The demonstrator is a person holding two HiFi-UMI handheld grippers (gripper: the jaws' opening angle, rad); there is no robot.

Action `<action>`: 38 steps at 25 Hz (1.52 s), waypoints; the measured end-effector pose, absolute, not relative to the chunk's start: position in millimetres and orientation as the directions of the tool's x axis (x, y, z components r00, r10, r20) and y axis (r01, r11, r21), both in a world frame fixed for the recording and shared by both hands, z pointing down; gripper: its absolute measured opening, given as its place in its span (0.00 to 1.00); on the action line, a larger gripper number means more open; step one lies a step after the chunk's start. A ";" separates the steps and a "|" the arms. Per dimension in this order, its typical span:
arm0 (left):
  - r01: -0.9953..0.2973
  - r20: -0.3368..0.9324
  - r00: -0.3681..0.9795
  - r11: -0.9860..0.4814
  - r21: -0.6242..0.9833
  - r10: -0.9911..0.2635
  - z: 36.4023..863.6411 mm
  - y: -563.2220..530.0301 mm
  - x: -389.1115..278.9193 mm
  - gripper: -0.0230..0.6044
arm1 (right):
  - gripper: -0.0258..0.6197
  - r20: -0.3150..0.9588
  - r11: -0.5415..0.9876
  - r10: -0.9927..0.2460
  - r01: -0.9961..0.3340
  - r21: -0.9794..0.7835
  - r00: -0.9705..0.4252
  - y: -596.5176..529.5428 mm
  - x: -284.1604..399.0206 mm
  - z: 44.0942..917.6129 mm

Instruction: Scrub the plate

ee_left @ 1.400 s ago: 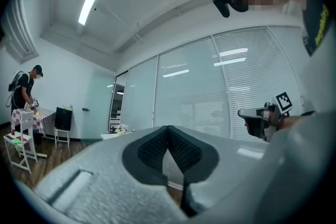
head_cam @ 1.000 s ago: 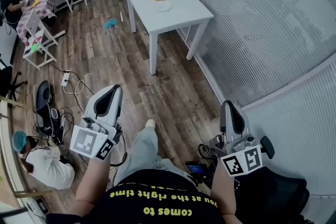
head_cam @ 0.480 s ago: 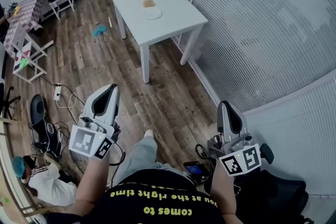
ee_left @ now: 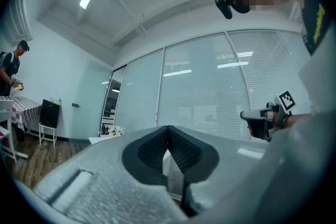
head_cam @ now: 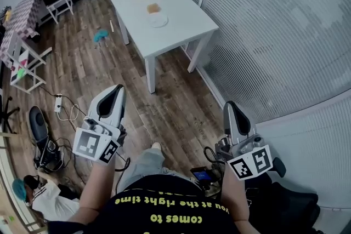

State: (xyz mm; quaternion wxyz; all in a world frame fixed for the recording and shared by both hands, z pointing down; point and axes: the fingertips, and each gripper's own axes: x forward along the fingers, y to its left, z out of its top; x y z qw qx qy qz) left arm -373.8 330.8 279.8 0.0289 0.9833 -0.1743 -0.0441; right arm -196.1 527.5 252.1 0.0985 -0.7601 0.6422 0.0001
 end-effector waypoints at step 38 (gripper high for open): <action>-0.445 -0.061 0.890 -0.890 0.104 -0.452 301.0 196.8 -360.6 0.04 | 0.05 -0.071 -0.151 -0.984 -0.979 -0.138 0.161 396.7 -152.6 281.8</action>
